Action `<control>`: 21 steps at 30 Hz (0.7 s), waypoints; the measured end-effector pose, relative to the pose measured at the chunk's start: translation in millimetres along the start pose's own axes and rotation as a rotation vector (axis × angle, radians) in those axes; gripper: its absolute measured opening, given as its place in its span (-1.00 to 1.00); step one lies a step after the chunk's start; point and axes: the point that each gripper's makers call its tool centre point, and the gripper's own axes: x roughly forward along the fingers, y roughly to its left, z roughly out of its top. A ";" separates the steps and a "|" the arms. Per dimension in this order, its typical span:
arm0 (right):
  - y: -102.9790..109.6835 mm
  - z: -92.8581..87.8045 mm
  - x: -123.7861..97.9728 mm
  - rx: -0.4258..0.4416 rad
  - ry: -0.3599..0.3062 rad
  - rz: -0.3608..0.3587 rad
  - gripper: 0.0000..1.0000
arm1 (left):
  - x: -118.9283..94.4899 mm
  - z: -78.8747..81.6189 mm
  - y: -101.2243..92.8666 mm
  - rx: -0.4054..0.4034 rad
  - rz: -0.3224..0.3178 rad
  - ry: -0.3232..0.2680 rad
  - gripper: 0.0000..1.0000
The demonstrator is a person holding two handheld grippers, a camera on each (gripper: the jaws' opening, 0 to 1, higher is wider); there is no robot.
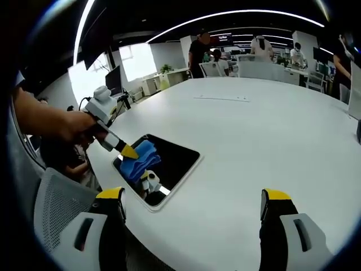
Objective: Wipe the mirror surface with the cleaning cloth until all visible marks leave the cleaned area.
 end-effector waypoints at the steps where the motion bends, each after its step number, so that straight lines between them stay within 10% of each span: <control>1: -0.3 -0.4 -0.1 0.001 0.001 -0.001 0.97 | 0.5 0.9 0.4 -0.009 0.000 0.009 -0.96; 21: -2.7 -5.0 -3.9 0.016 0.019 -0.024 0.97 | 19.8 48.6 6.2 0.029 0.022 -0.019 -0.96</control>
